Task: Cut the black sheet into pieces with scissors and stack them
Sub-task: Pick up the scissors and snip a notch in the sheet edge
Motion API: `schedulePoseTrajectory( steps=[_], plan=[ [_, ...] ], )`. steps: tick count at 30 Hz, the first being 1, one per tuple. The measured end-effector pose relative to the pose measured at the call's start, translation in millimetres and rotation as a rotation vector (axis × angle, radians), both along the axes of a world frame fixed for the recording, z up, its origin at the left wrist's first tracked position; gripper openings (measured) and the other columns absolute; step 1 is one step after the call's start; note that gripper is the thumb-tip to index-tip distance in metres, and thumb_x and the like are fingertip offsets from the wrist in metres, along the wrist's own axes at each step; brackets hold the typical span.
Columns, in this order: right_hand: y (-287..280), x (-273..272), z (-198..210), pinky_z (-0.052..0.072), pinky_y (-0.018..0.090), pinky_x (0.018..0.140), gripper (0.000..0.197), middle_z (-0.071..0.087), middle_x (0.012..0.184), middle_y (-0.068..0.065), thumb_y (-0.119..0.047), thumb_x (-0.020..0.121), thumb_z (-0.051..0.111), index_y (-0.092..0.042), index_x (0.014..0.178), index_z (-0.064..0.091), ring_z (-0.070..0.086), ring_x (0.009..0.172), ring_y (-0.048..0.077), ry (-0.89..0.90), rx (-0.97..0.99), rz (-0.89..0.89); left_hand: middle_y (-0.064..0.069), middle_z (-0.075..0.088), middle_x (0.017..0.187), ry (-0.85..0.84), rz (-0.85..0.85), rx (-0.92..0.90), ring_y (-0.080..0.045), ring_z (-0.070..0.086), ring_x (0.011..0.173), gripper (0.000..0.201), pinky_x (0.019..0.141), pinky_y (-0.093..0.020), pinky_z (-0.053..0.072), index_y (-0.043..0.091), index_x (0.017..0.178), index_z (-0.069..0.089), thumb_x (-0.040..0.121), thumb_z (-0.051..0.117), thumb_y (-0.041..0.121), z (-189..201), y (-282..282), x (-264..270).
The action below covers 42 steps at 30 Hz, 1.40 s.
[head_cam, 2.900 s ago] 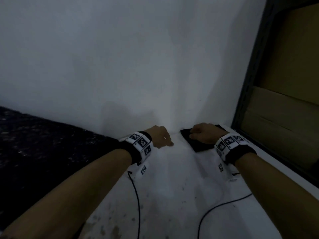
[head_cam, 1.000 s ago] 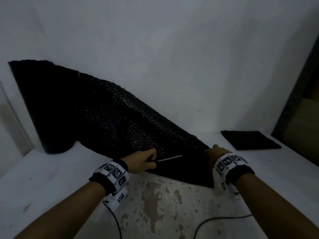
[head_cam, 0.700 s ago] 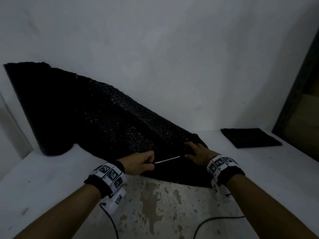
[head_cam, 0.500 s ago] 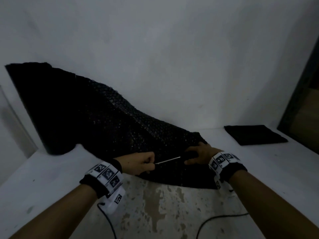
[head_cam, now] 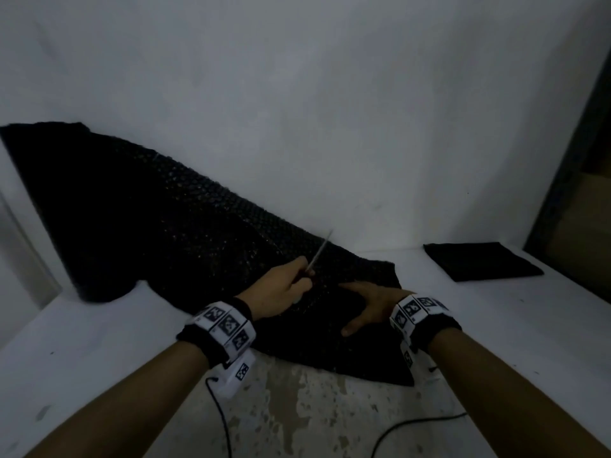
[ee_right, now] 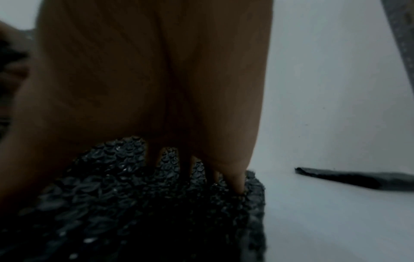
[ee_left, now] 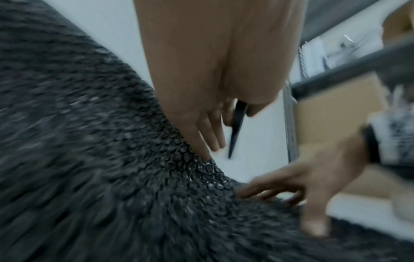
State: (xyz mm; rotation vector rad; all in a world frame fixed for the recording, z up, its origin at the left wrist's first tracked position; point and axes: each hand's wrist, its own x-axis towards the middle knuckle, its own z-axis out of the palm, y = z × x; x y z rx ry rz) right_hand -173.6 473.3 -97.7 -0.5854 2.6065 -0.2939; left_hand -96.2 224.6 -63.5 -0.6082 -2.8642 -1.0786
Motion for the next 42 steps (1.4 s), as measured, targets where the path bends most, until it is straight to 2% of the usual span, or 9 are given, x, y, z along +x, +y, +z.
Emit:
schedulePoseTrajectory(
  steps=[2, 5, 8, 13, 17, 24, 29, 37, 42],
  plan=[
    [0.4, 0.6, 1.9, 0.019, 0.045, 0.123, 0.117, 0.002, 0.167, -0.01, -0.076, 0.059, 0.078, -0.051, 0.154, 0.014, 0.013, 0.153, 0.022, -0.009, 0.074, 0.007, -0.01, 0.057, 0.125, 0.037, 0.041, -0.095, -0.026, 0.054, 0.115, 0.024, 0.098, -0.032, 0.042, 0.005, 0.116, 0.052, 0.105, 0.042, 0.024, -2.4, 7.1, -16.4],
    [1.5, 3.2, 4.4, 0.02, 0.046, 0.123, 0.108, 0.006, 0.166, -0.01, -0.079, 0.063, 0.073, -0.053, 0.152, 0.019, 0.016, 0.151, 0.024, -0.007, 0.079, -0.007, -0.01, 0.056, 0.115, -0.085, 0.068, -0.165, -0.027, 0.054, 0.107, 0.025, 0.087, -0.026, 0.04, 0.008, 0.11, 0.052, 0.108, 0.034, 0.026, -11.8, 9.1, -34.1],
    [1.1, 2.6, 1.3, 0.027, 0.051, 0.119, 0.103, 0.011, 0.164, 0.0, -0.085, 0.067, 0.064, -0.052, 0.151, 0.015, 0.023, 0.148, 0.033, 0.043, 0.06, -0.069, -0.01, 0.056, 0.126, -0.21, 0.124, -0.21, -0.025, 0.054, 0.114, 0.035, 0.095, -0.025, 0.039, 0.009, 0.124, 0.051, 0.108, 0.031, 0.032, -20.1, 5.5, -43.4],
    [-1.1, -7.3, -8.8, 0.021, 0.065, 0.116, 0.113, -0.01, 0.166, 0.001, -0.088, 0.066, 0.06, -0.057, 0.15, -0.009, 0.007, 0.149, 0.045, 0.095, 0.136, -0.082, -0.015, 0.06, 0.118, -0.302, 0.177, -0.267, -0.03, 0.056, 0.105, 0.03, 0.085, -0.027, 0.039, 0.011, 0.1, 0.05, 0.107, 0.03, 0.032, -22.9, 5.2, -52.5],
    [-2.1, -15.3, -6.8, 0.022, 0.067, 0.115, 0.125, -0.019, 0.166, 0.0, -0.083, 0.061, 0.07, -0.055, 0.15, -0.013, 0.003, 0.15, 0.045, 0.076, 0.144, -0.073, -0.016, 0.058, 0.107, -0.346, 0.153, -0.327, -0.02, 0.047, 0.089, 0.035, 0.077, -0.025, 0.033, 0.01, 0.093, 0.048, 0.108, 0.024, 0.03, -22.8, 5.9, -54.2],
    [-3.6, -28.4, 6.9, 0.02, 0.059, 0.118, 0.125, -0.002, 0.168, -0.002, -0.085, 0.061, 0.068, -0.044, 0.157, 0.0, 0.01, 0.151, 0.04, 0.069, 0.259, -0.042, -0.004, 0.05, 0.081, -0.39, 0.13, -0.278, -0.015, 0.043, 0.072, 0.041, 0.072, -0.028, 0.036, 0.007, 0.086, 0.05, 0.108, 0.024, 0.031, -20.7, -1.4, -58.0],
    [2.4, -32.8, 0.4, 0.024, 0.06, 0.117, 0.117, 0.012, 0.165, -0.006, -0.089, 0.06, 0.065, -0.046, 0.154, 0.01, 0.015, 0.148, 0.039, 0.087, 0.172, -0.083, 0.002, 0.051, 0.08, -0.384, 0.144, -0.259, -0.012, 0.046, 0.074, 0.042, 0.073, -0.027, 0.038, 0.015, 0.079, 0.05, 0.107, 0.025, 0.032, -24.8, -4.9, -60.3],
    [-17.8, 1.1, 1.1, 0.01, 0.07, 0.117, 0.125, -0.017, 0.166, -0.002, -0.09, 0.059, 0.063, -0.055, 0.149, -0.017, -0.008, 0.15, 0.044, -0.007, 0.202, 0.041, -0.007, 0.052, 0.088, -0.395, 0.173, -0.225, -0.019, 0.046, 0.08, 0.041, 0.076, -0.03, 0.039, 0.009, 0.086, 0.05, 0.107, 0.026, 0.035, -25.2, 7.2, -63.5],
    [-11.3, 13.8, -7.9, 0.003, 0.075, 0.113, 0.122, -0.03, 0.161, -0.011, -0.089, 0.064, 0.061, -0.057, 0.146, -0.023, -0.022, 0.15, 0.038, -0.006, 0.322, 0.064, 0.001, 0.051, 0.077, -0.355, 0.198, -0.116, -0.012, 0.045, 0.07, 0.043, 0.066, -0.025, 0.039, 0.008, 0.081, 0.052, 0.108, 0.026, 0.029, -22.9, 11.1, -58.0]
  ],
)
